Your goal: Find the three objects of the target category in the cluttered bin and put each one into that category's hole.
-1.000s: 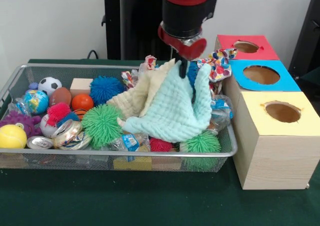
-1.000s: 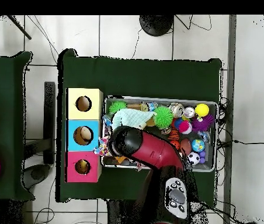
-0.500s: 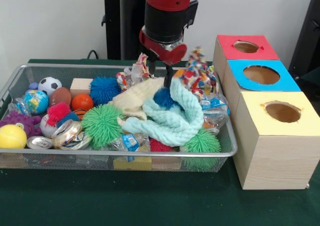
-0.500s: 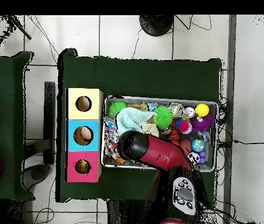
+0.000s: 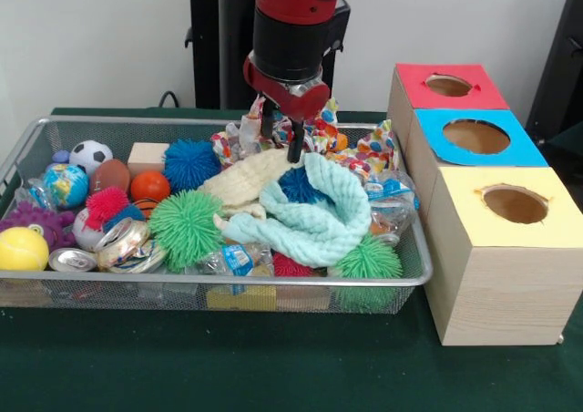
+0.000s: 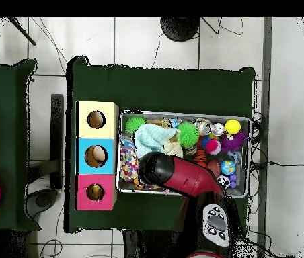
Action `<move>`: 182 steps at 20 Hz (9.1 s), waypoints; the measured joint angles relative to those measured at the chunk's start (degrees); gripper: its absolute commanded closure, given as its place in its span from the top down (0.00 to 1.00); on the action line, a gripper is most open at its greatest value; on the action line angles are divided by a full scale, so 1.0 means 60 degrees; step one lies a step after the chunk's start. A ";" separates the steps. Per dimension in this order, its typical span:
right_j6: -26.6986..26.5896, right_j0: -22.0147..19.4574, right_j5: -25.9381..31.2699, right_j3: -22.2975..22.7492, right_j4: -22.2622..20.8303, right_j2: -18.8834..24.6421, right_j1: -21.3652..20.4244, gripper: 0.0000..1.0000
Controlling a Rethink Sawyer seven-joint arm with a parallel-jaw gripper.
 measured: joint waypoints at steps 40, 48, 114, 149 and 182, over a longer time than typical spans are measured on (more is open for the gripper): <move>-0.0004 -0.3112 -0.0765 -0.2914 -0.4683 0.0361 0.1839 1.00; -0.0004 -0.2825 -0.0770 -0.3247 -0.5293 0.0109 0.1920 1.00; -0.1279 -0.1443 -0.7323 -0.2939 -0.6992 -0.0596 0.2458 1.00; -0.1277 -0.3611 0.0398 -0.2780 -0.3261 0.1169 0.1876 1.00; -0.1277 -0.2183 -0.0945 -0.1513 -0.4522 0.0434 -0.0306 1.00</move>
